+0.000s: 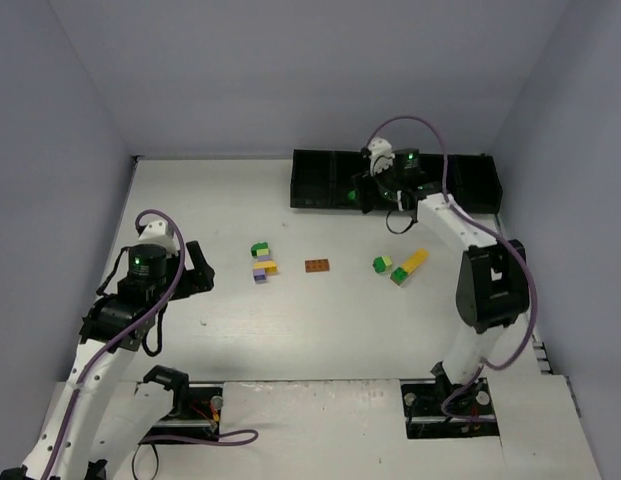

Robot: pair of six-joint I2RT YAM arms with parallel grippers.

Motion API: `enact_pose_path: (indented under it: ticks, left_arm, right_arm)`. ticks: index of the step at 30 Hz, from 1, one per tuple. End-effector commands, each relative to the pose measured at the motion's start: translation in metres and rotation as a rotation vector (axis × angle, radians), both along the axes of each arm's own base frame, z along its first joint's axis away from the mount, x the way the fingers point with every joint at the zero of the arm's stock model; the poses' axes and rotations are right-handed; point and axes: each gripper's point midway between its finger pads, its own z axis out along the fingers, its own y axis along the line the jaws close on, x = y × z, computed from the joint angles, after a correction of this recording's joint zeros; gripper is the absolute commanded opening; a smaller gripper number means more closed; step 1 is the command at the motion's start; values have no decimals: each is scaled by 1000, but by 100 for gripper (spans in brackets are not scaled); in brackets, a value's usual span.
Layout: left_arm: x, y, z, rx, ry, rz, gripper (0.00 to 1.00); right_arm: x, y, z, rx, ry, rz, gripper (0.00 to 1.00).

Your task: Sort the legos into containers by color

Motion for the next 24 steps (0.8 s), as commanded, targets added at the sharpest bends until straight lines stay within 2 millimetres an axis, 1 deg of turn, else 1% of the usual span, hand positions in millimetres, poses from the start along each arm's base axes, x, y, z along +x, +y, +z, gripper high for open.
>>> enact_pose_path:
  ticks: [1,3,4,6,7,8,10,11,12,13,15,16,18,19,20,21,22,24]
  left_arm:
    - [14,-2,31,4,-112,-18,81]
    - [13,-3,30,1,-108,-25,81]
    - [13,-5,30,-3,-107,-32,81]
    - [13,-6,31,-10,-107,-38,81]
    - [12,-7,31,-14,-109,-42,81]
    - [11,-8,33,-19,-115,-47,81]
    - [10,-9,31,-25,-111,-49,81]
    - [9,-8,32,-27,-114,-46,81]
    - [7,-8,31,-27,-111,-47,81]
    - [6,-8,30,-27,-108,-47,81]
    - [3,-7,31,-27,-108,-45,81]
    - [2,-7,30,-25,-108,-46,81]
    - [0,-5,31,-24,-112,-40,81]
    - [-1,-4,31,-24,-115,-39,81]
    - [-2,-4,31,-24,-116,-40,81]
    - [-3,-4,30,-24,-118,-39,81]
    - [-3,-4,31,-24,-120,-38,81]
    - [-3,-4,32,-25,-121,-37,81]
  right_arm:
    - [-48,67,38,-22,-139,322,72]
    - [-65,82,28,-21,-112,377,74]
    - [-81,95,16,-6,-69,432,75]
    - [-93,108,4,-17,-35,491,77]
    - [-106,111,-12,-39,34,520,77]
    - [-117,126,-17,-60,49,567,77]
    - [-127,135,-29,-101,68,608,77]
    - [-134,143,-34,-119,73,630,78]
    - [-136,146,-38,-126,78,640,78]
    - [-137,148,-46,-135,96,644,78]
    - [-137,153,-50,-139,101,654,78]
    - [-137,155,-57,-144,117,658,78]
    - [-136,161,-60,-149,117,669,78]
    - [-138,162,-67,-157,135,675,78]
    - [-138,164,-70,-161,138,680,78]
    - [-139,165,-74,-168,147,682,78]
    - [-141,165,-82,-176,167,683,78]
    - [-143,164,-89,-184,183,684,78]
